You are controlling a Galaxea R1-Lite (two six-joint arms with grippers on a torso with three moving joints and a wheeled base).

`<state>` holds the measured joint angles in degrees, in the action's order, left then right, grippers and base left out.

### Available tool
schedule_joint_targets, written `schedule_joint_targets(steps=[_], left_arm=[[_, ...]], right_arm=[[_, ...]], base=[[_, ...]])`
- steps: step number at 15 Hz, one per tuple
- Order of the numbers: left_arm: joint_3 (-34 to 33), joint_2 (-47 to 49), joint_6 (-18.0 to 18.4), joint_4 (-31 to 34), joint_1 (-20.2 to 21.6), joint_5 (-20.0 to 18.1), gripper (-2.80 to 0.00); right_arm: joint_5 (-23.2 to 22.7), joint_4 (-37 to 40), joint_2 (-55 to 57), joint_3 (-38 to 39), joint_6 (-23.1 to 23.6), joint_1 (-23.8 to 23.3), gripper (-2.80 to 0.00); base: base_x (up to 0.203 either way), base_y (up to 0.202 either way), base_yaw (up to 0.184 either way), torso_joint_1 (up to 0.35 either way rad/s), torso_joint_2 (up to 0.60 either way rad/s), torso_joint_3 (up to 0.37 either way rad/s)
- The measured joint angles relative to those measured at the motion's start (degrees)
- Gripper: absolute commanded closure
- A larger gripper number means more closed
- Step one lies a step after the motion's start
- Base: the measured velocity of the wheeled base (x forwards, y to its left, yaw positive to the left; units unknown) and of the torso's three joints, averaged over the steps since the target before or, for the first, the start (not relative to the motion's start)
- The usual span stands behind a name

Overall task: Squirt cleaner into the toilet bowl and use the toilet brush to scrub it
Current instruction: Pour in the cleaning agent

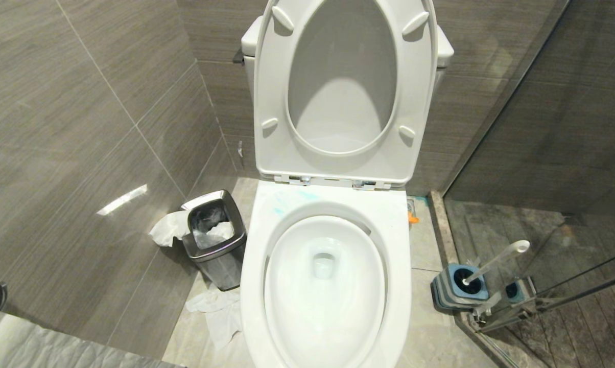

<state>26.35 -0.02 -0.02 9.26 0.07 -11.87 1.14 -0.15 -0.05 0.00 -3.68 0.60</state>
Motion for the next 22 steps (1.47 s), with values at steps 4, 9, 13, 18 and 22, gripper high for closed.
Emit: schedule_joint_targets(steps=[4,9,13,18,22], left_arm=[[-10.32,-0.02,0.59,-5.16,0.0,4.69,0.0],[-20.37,-0.02,4.85,-7.64,0.0,5.29,0.0],[-25.83,-0.02,8.52,-8.81,0.0,9.07,0.0],[-26.3,0.0,5.77,-8.28,0.0,9.54,0.0],[-26.35,0.0,1.5,-8.52,0.0,10.33,0.0]], right_arm=[[0.01,0.02,0.0,0.0,0.0,0.0,0.0],[-0.02,0.02,0.0,0.0,0.02,0.0,0.0],[0.01,0.02,0.0,0.0,0.02,0.0,0.0],[0.0,0.02,0.0,0.0,0.0,0.0,0.0],[0.01,0.0,0.0,0.0,0.0,0.0,0.0]], base=[[0.0,0.0,0.0,0.0,0.0,0.0],[0.0,0.0,0.0,0.0,0.0,0.0],[0.0,0.0,0.0,0.0,0.0,0.0],[0.0,0.0,0.0,0.0,0.0,0.0],[0.0,0.0,0.0,0.0,0.0,0.0]])
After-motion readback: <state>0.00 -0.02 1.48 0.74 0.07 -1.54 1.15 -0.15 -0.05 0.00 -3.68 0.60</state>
